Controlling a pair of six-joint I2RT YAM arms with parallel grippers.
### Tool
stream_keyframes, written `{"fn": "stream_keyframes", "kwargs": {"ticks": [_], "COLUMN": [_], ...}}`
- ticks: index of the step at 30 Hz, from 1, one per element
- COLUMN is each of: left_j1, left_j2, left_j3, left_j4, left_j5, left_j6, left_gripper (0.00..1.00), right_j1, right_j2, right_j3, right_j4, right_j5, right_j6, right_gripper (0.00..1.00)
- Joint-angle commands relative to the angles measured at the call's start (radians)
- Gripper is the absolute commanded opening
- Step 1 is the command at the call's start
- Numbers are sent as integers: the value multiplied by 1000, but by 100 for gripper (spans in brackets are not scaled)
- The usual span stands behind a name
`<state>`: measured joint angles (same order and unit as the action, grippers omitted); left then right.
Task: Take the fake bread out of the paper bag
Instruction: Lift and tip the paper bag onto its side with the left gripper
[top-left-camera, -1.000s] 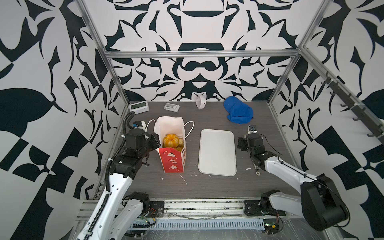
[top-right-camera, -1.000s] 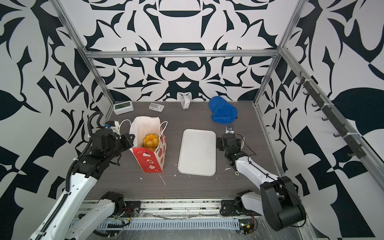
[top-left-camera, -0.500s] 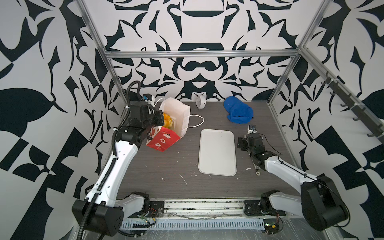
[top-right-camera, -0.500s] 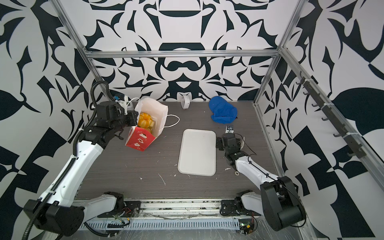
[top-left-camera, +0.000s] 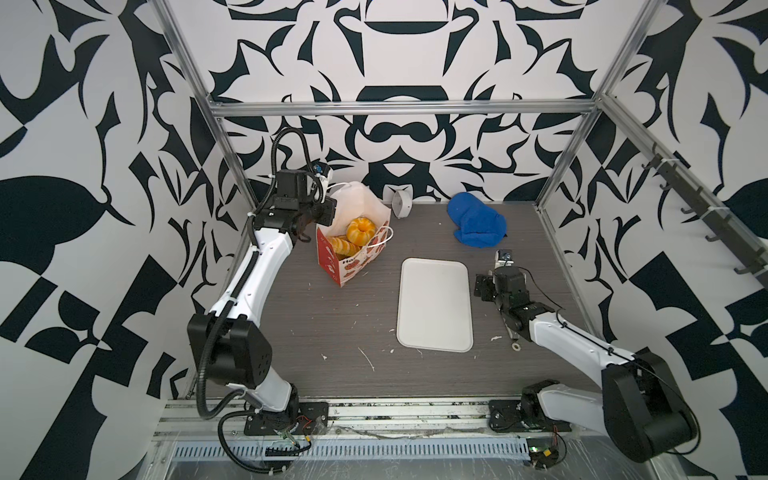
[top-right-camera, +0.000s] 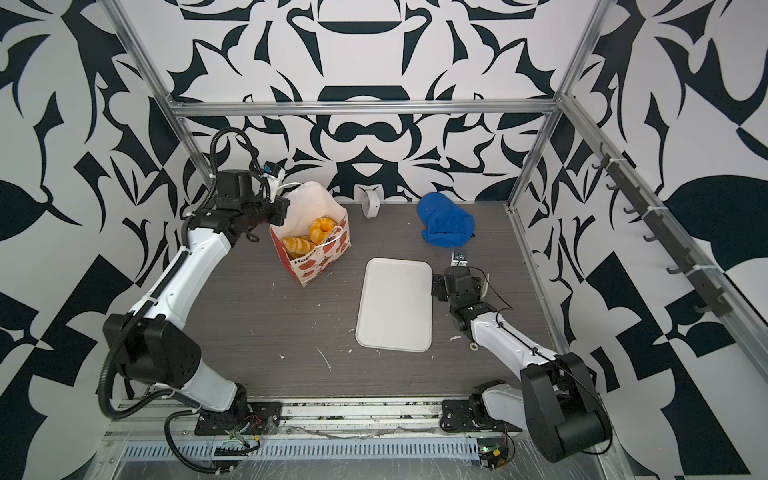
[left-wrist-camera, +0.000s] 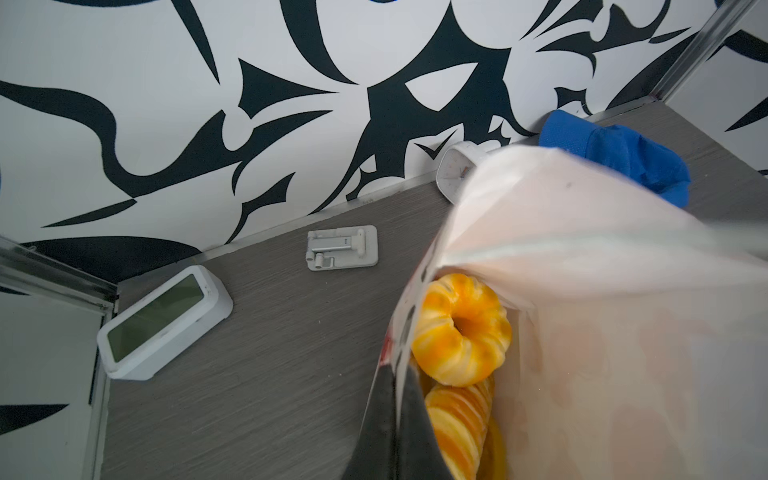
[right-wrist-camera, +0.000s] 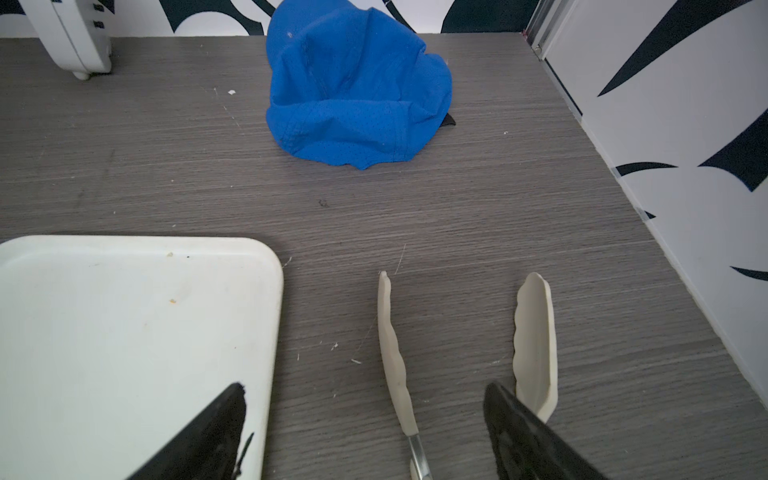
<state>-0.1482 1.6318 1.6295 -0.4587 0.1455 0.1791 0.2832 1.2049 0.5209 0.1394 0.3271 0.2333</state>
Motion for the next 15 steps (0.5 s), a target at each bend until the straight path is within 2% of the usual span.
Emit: {"fn": "stream_keyframes", "kwargs": {"ticks": [1, 6, 9, 12, 15], "left_j1": [33, 48, 48, 48, 47], "left_j2": [37, 145, 183, 185, 145], "left_j3": [139, 288, 321, 257, 108], "left_j4": [9, -47, -55, -7, 111], "left_j5": [75, 85, 85, 76, 79], "left_j6": [72, 161, 206, 227, 223], "left_gripper": [0, 0, 0, 0, 0], "right_j1": [4, 5, 4, 4, 4], "right_j2": [-22, -28, -34, -39, -41], "right_j3": [19, 16, 13, 9, 9], "right_j4": [19, 15, 14, 16, 14], "right_j5": [0, 0, 0, -1, 3], "right_j6": [3, 5, 4, 6, 8], "right_gripper": [91, 91, 91, 91, 91]}}
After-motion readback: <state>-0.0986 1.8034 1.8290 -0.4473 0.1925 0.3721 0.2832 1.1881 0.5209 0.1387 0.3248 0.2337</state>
